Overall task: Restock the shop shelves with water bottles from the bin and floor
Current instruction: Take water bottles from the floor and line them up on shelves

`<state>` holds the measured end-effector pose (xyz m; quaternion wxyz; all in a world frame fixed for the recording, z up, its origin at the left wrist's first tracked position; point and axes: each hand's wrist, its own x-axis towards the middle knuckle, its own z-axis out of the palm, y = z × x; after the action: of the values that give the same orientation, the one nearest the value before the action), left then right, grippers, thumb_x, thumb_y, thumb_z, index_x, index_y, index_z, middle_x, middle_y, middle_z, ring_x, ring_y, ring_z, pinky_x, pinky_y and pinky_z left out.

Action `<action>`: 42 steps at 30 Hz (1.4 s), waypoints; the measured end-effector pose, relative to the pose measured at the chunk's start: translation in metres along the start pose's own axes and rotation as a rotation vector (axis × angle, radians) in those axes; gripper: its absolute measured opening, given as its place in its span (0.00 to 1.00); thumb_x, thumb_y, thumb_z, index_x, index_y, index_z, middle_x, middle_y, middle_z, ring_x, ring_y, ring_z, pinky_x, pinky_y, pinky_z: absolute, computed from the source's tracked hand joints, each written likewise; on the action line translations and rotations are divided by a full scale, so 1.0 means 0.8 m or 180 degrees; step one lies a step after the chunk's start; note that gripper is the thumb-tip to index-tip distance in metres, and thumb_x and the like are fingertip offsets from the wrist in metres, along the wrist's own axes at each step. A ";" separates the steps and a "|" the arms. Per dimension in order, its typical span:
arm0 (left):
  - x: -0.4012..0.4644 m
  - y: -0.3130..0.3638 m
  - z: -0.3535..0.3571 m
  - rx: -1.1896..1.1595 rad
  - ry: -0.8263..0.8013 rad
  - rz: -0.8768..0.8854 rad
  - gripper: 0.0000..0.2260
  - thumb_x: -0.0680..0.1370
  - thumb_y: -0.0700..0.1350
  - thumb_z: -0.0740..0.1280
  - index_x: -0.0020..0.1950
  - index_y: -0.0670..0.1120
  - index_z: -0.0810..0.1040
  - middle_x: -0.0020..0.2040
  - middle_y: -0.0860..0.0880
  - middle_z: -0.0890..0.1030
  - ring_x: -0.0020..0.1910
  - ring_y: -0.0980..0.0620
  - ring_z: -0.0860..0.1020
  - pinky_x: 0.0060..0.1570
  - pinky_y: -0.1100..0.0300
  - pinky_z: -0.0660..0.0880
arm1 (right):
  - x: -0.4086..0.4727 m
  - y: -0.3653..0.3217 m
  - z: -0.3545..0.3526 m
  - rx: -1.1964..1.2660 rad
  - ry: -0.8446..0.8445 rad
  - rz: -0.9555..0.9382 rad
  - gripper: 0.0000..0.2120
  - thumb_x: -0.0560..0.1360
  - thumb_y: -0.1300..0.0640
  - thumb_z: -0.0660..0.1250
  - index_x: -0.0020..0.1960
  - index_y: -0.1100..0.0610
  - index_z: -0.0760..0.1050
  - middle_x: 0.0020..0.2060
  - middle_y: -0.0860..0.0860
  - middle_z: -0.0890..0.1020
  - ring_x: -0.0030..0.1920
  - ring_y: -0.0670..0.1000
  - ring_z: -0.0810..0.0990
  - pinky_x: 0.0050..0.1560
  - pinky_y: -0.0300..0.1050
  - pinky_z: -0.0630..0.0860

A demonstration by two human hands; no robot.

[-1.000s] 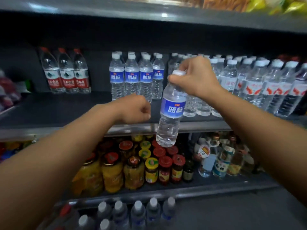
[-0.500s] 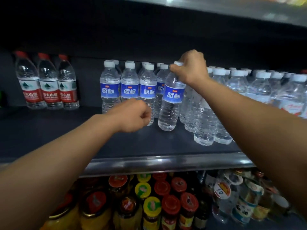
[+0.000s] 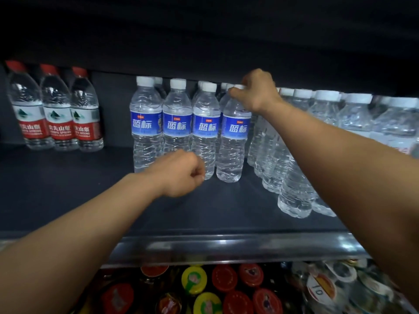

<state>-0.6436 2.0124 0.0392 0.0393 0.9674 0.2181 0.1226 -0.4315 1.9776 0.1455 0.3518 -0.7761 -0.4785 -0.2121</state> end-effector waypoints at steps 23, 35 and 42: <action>-0.095 0.057 -0.016 -0.0178 0.0026 -0.0037 0.04 0.77 0.47 0.65 0.47 0.52 0.79 0.43 0.52 0.78 0.48 0.47 0.77 0.51 0.51 0.76 | -0.176 -0.025 -0.057 -0.0211 -0.0290 -0.0342 0.13 0.76 0.54 0.64 0.56 0.59 0.73 0.45 0.58 0.80 0.46 0.60 0.78 0.46 0.52 0.77; -0.282 0.113 0.097 -0.0351 -0.1127 -0.0211 0.04 0.76 0.48 0.64 0.45 0.49 0.76 0.45 0.49 0.79 0.47 0.46 0.79 0.48 0.53 0.76 | -0.504 -0.040 -0.057 -0.0132 -0.1911 -0.0687 0.10 0.76 0.53 0.62 0.54 0.56 0.70 0.50 0.57 0.78 0.50 0.62 0.78 0.43 0.53 0.75; -0.384 0.123 0.235 -0.0425 -0.2022 -0.0295 0.06 0.78 0.49 0.61 0.45 0.48 0.75 0.51 0.46 0.79 0.51 0.46 0.77 0.48 0.53 0.74 | -0.656 -0.006 -0.012 -0.0428 -0.3040 -0.0671 0.15 0.78 0.55 0.59 0.62 0.58 0.69 0.57 0.59 0.76 0.55 0.63 0.77 0.44 0.50 0.70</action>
<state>-0.8236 1.7866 -0.1972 0.1743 0.9416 0.2303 -0.1731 -0.6732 1.6600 -0.1959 0.0189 -0.7550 -0.6474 0.1024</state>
